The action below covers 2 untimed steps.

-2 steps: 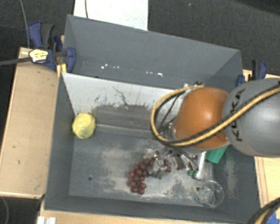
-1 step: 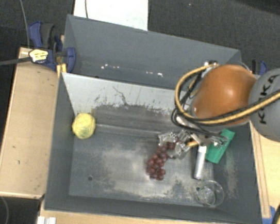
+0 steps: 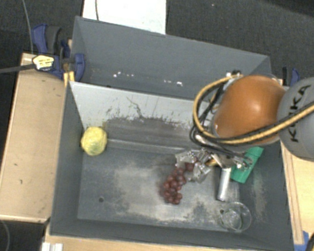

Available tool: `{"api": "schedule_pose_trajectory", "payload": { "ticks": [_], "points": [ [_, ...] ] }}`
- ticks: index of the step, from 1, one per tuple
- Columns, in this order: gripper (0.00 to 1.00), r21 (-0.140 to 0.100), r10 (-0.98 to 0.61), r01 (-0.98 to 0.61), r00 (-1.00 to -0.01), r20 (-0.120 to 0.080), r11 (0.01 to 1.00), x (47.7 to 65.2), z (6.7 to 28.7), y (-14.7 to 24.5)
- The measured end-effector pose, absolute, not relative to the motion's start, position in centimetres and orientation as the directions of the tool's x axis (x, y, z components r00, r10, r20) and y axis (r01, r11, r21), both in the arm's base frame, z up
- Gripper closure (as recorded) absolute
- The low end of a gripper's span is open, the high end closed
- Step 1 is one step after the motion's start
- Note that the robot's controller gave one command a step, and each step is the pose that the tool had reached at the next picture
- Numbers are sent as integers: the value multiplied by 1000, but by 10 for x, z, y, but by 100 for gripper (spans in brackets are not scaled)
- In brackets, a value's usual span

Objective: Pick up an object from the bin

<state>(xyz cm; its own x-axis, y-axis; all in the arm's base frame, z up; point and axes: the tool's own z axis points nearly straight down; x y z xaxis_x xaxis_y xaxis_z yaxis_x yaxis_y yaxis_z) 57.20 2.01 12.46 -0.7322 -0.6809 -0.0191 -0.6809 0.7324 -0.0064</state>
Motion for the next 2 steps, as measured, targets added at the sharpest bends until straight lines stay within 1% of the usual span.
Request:
{"api": "schedule_pose_trajectory", "payload": {
  "ticks": [1,2],
  "points": [
    [100,-2,-489,-489,-872,-22,873,539,103,7],
    [100,-5,-638,-638,-770,-28,770,554,120,18]
  ]
}}
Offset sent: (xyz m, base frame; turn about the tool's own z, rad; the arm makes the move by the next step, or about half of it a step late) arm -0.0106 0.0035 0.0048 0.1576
